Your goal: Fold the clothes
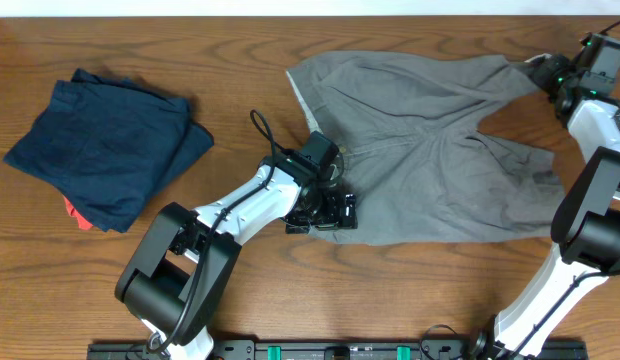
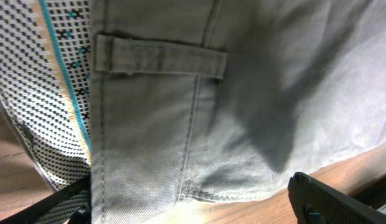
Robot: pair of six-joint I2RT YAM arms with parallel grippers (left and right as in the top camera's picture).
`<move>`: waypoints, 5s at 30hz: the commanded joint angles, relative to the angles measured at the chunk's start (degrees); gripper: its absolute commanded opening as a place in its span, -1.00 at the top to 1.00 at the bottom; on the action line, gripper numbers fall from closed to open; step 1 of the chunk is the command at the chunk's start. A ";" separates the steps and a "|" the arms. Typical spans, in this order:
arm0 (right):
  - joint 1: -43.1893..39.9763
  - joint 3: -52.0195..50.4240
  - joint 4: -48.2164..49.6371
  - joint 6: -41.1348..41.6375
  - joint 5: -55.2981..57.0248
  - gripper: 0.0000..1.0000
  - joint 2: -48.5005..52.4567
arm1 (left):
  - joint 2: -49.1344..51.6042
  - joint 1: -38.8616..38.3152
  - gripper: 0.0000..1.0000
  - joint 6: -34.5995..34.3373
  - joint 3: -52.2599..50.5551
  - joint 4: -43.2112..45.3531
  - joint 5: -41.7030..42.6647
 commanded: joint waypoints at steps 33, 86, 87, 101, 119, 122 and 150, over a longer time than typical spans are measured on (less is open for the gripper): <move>6.75 5.16 -26.45 -34.05 -6.75 0.98 0.07 | 5.51 -0.52 -0.95 -2.14 -5.33 -0.74 -1.51; 0.68 5.03 -14.10 -12.74 2.19 0.97 5.42 | 5.51 -0.52 -0.96 -3.21 -5.33 0.57 -1.53; 0.44 5.03 -13.68 -11.19 3.63 0.97 5.42 | 5.51 -0.52 -0.96 -3.21 -5.33 0.57 -1.53; -2.21 5.79 -27.21 -7.13 2.75 0.14 -2.89 | 1.55 3.87 -0.96 -3.21 -4.98 -4.96 -2.23; -5.49 -3.58 -65.24 -1.55 -1.57 0.01 -23.56 | -15.52 9.07 -0.96 -12.52 -5.35 -16.94 -14.43; -5.31 -12.04 -64.00 -1.29 -2.40 0.01 -29.55 | -15.54 9.09 -0.96 -14.45 -6.21 -16.63 -14.47; -5.25 -46.38 -52.15 5.53 -4.33 0.03 -49.35 | -30.86 0.33 -0.97 -31.93 -32.00 13.66 -15.52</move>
